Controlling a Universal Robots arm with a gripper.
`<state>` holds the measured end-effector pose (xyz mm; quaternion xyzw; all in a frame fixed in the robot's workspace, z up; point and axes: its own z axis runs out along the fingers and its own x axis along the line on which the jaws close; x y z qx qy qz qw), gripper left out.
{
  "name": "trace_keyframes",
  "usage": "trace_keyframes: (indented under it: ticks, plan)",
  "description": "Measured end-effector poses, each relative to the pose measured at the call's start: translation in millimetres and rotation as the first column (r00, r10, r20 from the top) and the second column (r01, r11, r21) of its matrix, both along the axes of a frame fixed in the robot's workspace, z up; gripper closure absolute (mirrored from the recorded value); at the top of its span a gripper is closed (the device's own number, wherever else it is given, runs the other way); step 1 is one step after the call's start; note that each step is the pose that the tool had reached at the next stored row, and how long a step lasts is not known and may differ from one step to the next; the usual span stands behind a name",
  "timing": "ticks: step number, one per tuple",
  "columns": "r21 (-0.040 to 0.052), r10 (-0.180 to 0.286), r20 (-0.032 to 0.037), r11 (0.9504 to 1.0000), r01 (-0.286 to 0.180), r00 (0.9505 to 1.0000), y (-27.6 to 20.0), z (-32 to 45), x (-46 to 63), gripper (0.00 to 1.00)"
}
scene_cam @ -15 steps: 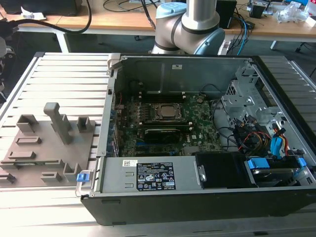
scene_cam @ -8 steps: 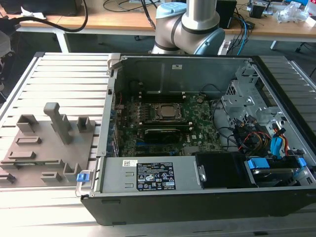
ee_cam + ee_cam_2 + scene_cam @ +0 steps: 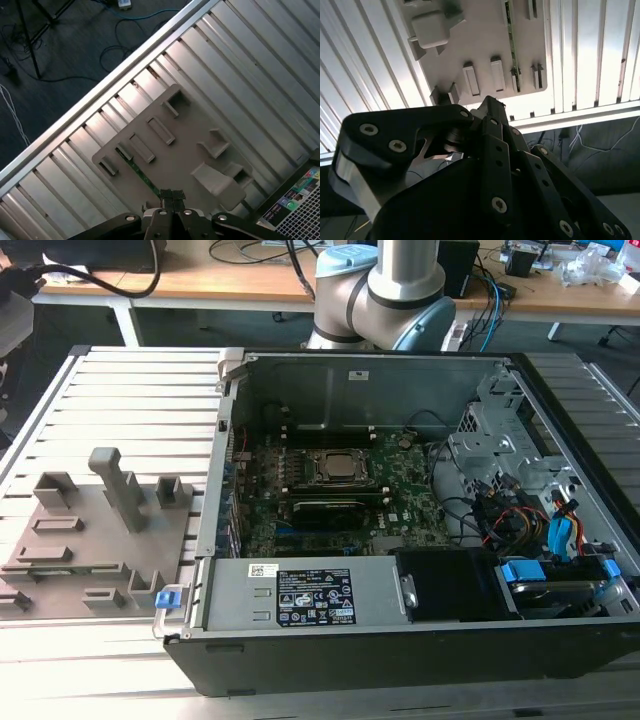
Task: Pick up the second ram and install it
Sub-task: 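Pick up the second ram and move it above second insertion slot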
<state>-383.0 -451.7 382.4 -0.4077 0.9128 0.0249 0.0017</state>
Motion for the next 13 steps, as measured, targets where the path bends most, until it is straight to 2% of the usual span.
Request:
trace_keyframes:
  ticks: [4, 7, 8, 10, 11, 13]
  plan:
    - [0.0, 0.042, 0.0001, 0.9991, -0.042, 0.9991, 0.0, 0.0, 0.0, 0.89]
    - [0.0, 0.092, 0.0001, 0.9958, -0.092, 0.9958, 0.0, 0.0, 0.0, 0.89]
    - [0.0, 0.119, 0.0, 0.9929, -0.119, 0.9929, 0.0, 0.0, 0.0, 0.89]
    - [0.0, 0.142, 0.0, 0.9898, -0.142, 0.9898, 0.0, 0.0, 0.0, 0.89]
    - [-0.0001, 0.173, 0.0, 0.985, -0.173, 0.985, 0.0, 0.0, 0.0, 0.89]
    - [0.0, 0.197, 0.0, 0.9804, -0.197, 0.9804, 0.0, 0.0, 0.0, 0.89]
